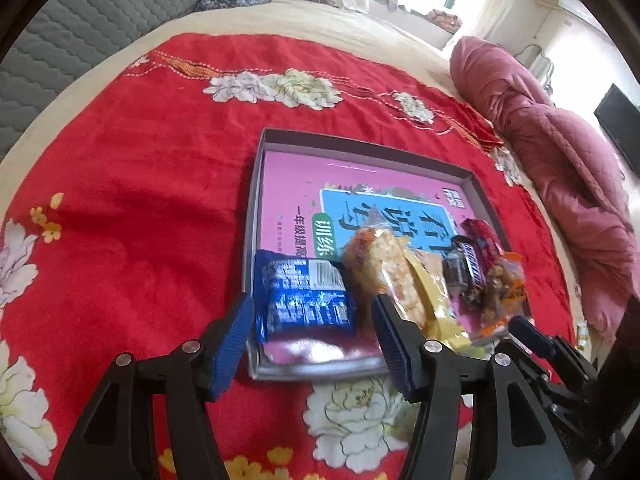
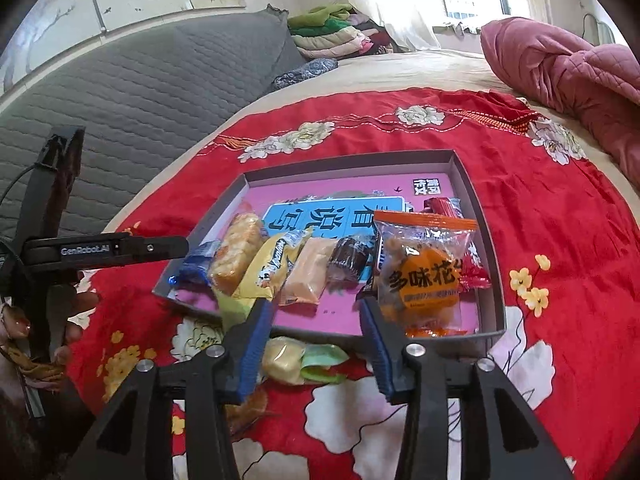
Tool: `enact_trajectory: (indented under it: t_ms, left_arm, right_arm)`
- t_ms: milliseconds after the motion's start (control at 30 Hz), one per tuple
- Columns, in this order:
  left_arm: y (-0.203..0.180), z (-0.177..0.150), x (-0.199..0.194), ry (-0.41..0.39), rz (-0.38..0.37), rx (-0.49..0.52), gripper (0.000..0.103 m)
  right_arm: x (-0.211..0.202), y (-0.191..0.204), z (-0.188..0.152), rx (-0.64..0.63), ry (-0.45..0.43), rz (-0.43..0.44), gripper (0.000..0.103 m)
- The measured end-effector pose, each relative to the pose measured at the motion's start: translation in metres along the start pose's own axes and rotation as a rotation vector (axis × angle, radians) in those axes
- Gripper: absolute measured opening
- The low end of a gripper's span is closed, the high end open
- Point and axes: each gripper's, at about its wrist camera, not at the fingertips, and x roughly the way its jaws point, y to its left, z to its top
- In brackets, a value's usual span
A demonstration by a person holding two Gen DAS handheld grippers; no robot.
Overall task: Organize snacks
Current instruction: 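Move the left tool to the clear-wrapped cake while the right tool reaches the green bag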
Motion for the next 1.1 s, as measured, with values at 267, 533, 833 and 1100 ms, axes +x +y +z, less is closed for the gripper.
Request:
enact_trajectory:
  t_ms: [267, 533, 833, 1100]
  left_arm:
    - [-0.018, -0.028, -0.011, 0.072, -0.078, 0.059, 0.065]
    - [-0.044, -0.062, 0.002, 0.169, -0.134, 0.142, 0.065]
    - [-0.060, -0.078, 0.015, 0.235, -0.175, 0.196, 0.067]
    - [-0.073, -0.085, 0.023, 0.243, -0.178, 0.249, 0.067]
  right_arm:
    - [-0.005, 0.001, -0.008, 0.012, 0.028, 0.020, 0.055]
    - [-0.008, -0.002, -0.013, 0.031, 0.046, 0.030, 0.061]
    - [-0.001, -0.004, -0.018, 0.035, 0.085, 0.049, 0.061]
    - [0.019, -0.009, -0.020, 0.094, 0.149, 0.114, 0.061]
